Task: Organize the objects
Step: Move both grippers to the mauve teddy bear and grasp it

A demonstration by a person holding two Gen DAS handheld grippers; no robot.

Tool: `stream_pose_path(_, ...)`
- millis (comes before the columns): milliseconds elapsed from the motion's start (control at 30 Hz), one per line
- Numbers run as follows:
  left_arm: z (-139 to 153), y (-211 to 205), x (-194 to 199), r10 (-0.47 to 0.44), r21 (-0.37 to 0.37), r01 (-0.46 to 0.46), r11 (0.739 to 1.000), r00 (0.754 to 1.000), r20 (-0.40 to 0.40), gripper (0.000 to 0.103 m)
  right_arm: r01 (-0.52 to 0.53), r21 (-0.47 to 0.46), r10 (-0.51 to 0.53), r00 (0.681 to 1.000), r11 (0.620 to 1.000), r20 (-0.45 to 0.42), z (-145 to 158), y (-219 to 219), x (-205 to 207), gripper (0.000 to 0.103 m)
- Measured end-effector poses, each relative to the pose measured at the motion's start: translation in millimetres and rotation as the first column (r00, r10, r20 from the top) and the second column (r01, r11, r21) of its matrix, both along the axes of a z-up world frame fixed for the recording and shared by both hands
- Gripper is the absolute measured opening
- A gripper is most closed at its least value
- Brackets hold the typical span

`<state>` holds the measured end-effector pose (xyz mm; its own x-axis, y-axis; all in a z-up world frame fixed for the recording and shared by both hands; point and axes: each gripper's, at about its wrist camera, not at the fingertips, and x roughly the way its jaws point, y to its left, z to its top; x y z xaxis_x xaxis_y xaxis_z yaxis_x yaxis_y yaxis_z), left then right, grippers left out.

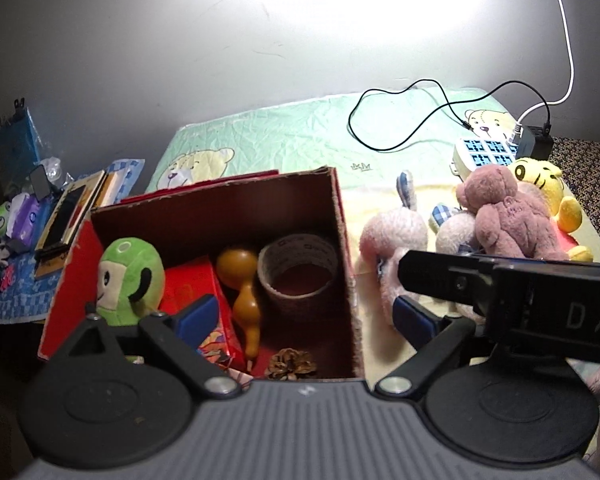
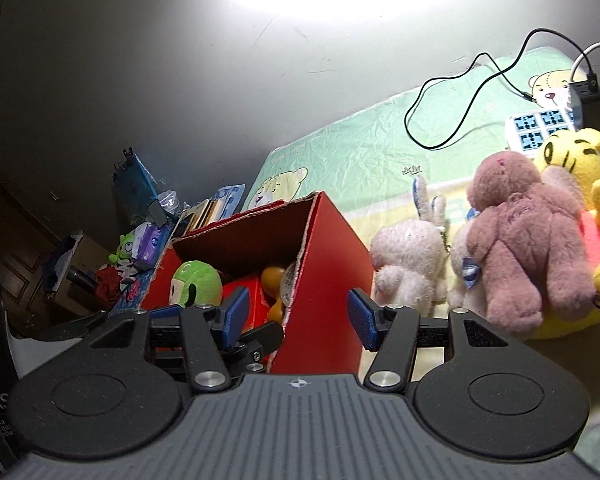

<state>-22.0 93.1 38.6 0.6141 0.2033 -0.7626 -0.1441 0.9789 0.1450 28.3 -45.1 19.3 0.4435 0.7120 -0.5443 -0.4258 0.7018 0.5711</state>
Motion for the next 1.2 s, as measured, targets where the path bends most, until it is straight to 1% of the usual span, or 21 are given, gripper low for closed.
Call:
stream_pose_path(67, -0.8, -9.2, 2.2, -0.008, -0.001, 0.008, 1.0, 1.0, -0.002, 0.094, 0.014, -0.011, -0.013, 1.0, 1.0, 0.009, -0.5, -8.5, -0.7, 0.058)
stream_pose_path(167, -2.6, -22.4, 5.0, -0.02, 0.001, 0.02, 1.0, 1.0, -0.007, 0.094, 0.03, -0.018, -0.03, 0.999, 0.999, 0.012, -2.0, -22.3, -1.5, 0.061)
stream_pose_path(433, -7.4, -48.9, 10.7, -0.043, 0.002, 0.043, 0.999, 0.999, -0.022, 0.094, 0.062, -0.037, -0.061, 0.998, 0.997, 0.02, -4.7, -45.7, -3.0, 0.061)
stream_pose_path(933, -17.9, -79.5, 17.2, -0.069, 0.016, 0.07, 0.997, 0.996, -0.058, 0.094, 0.091, -0.05, -0.092, 0.996, 0.995, -0.009, -12.4, -75.5, -4.1, 0.061)
stream_pose_path(1200, -30.4, -92.0, 20.3, -0.095, -0.008, 0.095, 0.995, 0.991, -0.093, 0.094, 0.118, -0.088, -0.12, 0.993, 0.989, -0.021, -23.8, -93.3, -3.9, 0.061)
